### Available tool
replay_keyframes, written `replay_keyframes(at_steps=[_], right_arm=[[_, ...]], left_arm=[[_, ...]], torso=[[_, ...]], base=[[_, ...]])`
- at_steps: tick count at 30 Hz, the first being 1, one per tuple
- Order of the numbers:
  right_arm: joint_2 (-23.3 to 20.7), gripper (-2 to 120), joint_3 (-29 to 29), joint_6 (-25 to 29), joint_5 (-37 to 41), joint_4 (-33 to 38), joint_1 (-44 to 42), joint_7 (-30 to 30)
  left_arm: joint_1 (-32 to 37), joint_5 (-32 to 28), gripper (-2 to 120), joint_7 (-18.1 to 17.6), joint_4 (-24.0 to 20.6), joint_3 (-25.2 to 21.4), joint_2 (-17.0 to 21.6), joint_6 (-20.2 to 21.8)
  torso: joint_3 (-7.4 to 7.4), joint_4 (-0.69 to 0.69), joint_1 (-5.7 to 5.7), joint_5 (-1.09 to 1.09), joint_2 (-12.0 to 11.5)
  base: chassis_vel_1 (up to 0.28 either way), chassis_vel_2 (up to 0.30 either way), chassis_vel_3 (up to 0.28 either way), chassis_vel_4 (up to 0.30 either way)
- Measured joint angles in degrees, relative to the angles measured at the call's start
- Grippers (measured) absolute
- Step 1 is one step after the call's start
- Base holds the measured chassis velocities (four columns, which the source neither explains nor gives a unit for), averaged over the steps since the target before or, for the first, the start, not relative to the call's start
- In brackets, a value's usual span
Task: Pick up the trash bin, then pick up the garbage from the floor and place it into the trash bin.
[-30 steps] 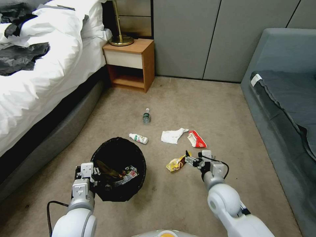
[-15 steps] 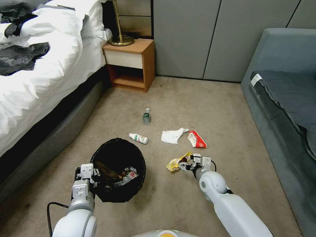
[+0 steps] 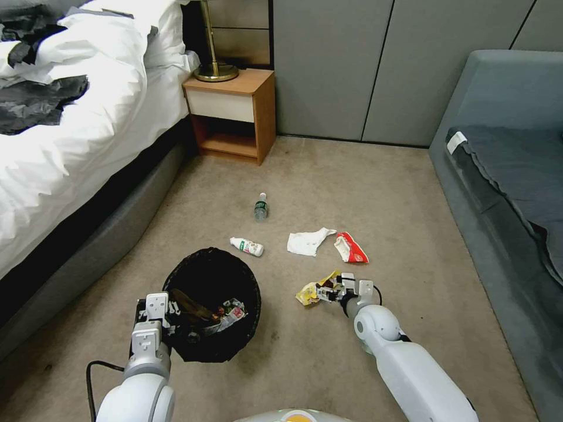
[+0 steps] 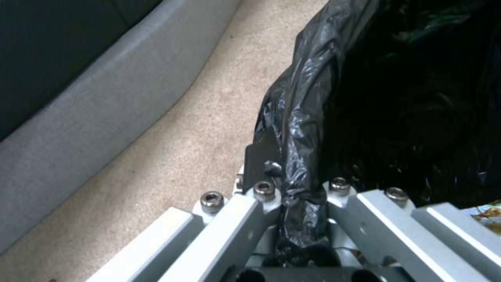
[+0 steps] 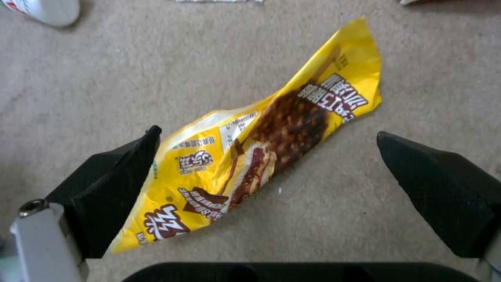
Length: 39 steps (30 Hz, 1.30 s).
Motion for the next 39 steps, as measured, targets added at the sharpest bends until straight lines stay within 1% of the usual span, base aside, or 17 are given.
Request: replay_keyframes(at_steps=[9, 12, 13, 15, 16, 17, 18, 21, 22, 25, 26, 28, 29, 31, 33, 36, 39], right_arm=[[2.09, 97, 0.21, 2.99, -3.48, -9.51, 2.93, -2.61], [2.57, 84, 0.42, 4.76, -4.74, -13.19, 4.12, -3.92], [2.57, 84, 0.42, 4.76, -4.74, -13.19, 4.12, -3.92], [2.9, 76, 0.58, 6.38, -5.73, -15.42, 5.03, -4.83], [2.9, 76, 0.58, 6.38, -5.73, -15.42, 5.03, -4.83], [3.05, 69, 0.64, 7.19, -6.21, -16.26, 5.37, -5.32], [3.05, 69, 0.64, 7.19, -6.21, -16.26, 5.37, -5.32], [3.76, 53, 0.83, 9.18, -6.95, -19.4, 7.03, -6.64], [3.76, 53, 0.83, 9.18, -6.95, -19.4, 7.03, -6.64], [4.55, 37, 0.79, 9.92, -7.15, -21.11, 8.34, -7.65], [4.55, 37, 0.79, 9.92, -7.15, -21.11, 8.34, -7.65], [5.1, 28, 0.45, 10.09, -7.3, -21.8, 9.05, -8.07], [5.1, 28, 0.45, 10.09, -7.3, -21.8, 9.05, -8.07], [5.59, 16, 0.35, 10.28, -7.47, -22.81, 9.87, -8.34], [5.76, 13, 0.34, 10.4, -7.64, -23.24, 10.15, -8.46], [5.8, 0, 0.34, 10.51, -7.85, -23.24, 10.12, -8.5], [5.31, 0, 0.37, 10.4, -7.88, -21.41, 9.07, -8.12]], left_arm=[[0.77, 0.2, 0, -0.01, -0.52, -0.09, -0.05, -0.3], [1.0, 0.26, 0, -0.03, -0.71, -0.15, -0.04, -0.31], [1.0, 0.26, 0, -0.03, -0.71, -0.15, -0.04, -0.31], [0.98, 0.38, 0, -0.03, -0.71, -0.07, -0.08, -0.32], [0.98, 0.38, 0, -0.03, -0.71, -0.07, -0.08, -0.32], [0.95, 0.44, 0, -0.03, -0.71, 0.0, -0.12, -0.32], [0.95, 0.44, 0, -0.03, -0.71, 0.0, -0.12, -0.32], [0.84, 0.66, 0, -0.03, -0.66, 0.27, -0.29, -0.32], [0.84, 0.66, 0, -0.03, -0.66, 0.27, -0.29, -0.32], [0.91, 0.77, 0, -0.03, -0.51, 0.36, -0.36, -0.34], [0.91, 0.77, 0, -0.03, -0.51, 0.36, -0.36, -0.34], [0.91, 0.77, 0, -0.03, -0.48, 0.31, -0.36, -0.34], [0.91, 0.77, 0, -0.03, -0.48, 0.31, -0.36, -0.34], [0.9, 0.77, 0, -0.03, -0.49, 0.19, -0.35, -0.35], [0.95, 0.77, 0, -0.03, -0.48, 0.17, -0.35, -0.36], [1.2, 0.72, 0, -0.03, -0.53, 0.01, -0.35, -0.41], [1.22, 0.65, 0, -0.03, -0.62, -0.19, -0.28, -0.44]], torso=[[0.0, 0.0, 0.0, 0.01, 0.0], [0.0, 0.0, 0.0, 0.0, 0.0], [0.0, 0.0, 0.0, 0.0, 0.0], [-0.01, -0.02, -0.01, -0.03, 0.0], [-0.01, -0.02, -0.01, -0.03, 0.0], [-0.01, -0.03, -0.01, -0.03, 0.01], [-0.01, -0.03, -0.01, -0.03, 0.01], [-0.01, -0.06, -0.01, -0.05, 0.01], [-0.01, -0.06, -0.01, -0.05, 0.01], [0.0, 0.0, -0.01, 0.02, 0.0], [0.0, 0.0, -0.01, 0.02, 0.0], [0.0, 0.05, 0.0, 0.05, 0.0], [0.0, 0.05, 0.0, 0.05, 0.0], [0.0, 0.05, 0.0, 0.05, 0.0], [0.0, 0.04, -0.01, 0.05, 0.0], [0.0, 0.02, 0.0, 0.03, 0.0], [0.0, 0.01, -0.01, 0.02, 0.0]], base=[[0.0, 0.0, 0.0, 0.0], [0.0, 0.0, 0.0, 0.0], [0.0, 0.0, 0.0, 0.0], [0.0, 0.0, 0.0, 0.0], [0.0, 0.0, 0.0, 0.0], [0.0, 0.0, 0.0, 0.0], [0.0, 0.0, 0.0, 0.0], [0.0, 0.0, 0.0, 0.0], [0.0, 0.0, 0.0, 0.0], [0.0, 0.0, 0.0, 0.0], [0.0, 0.0, 0.0, 0.0], [0.0, 0.0, 0.0, 0.0], [0.0, 0.0, 0.0, 0.0], [0.0, 0.0, 0.0, 0.0], [0.0, 0.0, 0.0, 0.0], [0.0, 0.0, 0.0, 0.0], [0.0, 0.0, 0.0, 0.0]])
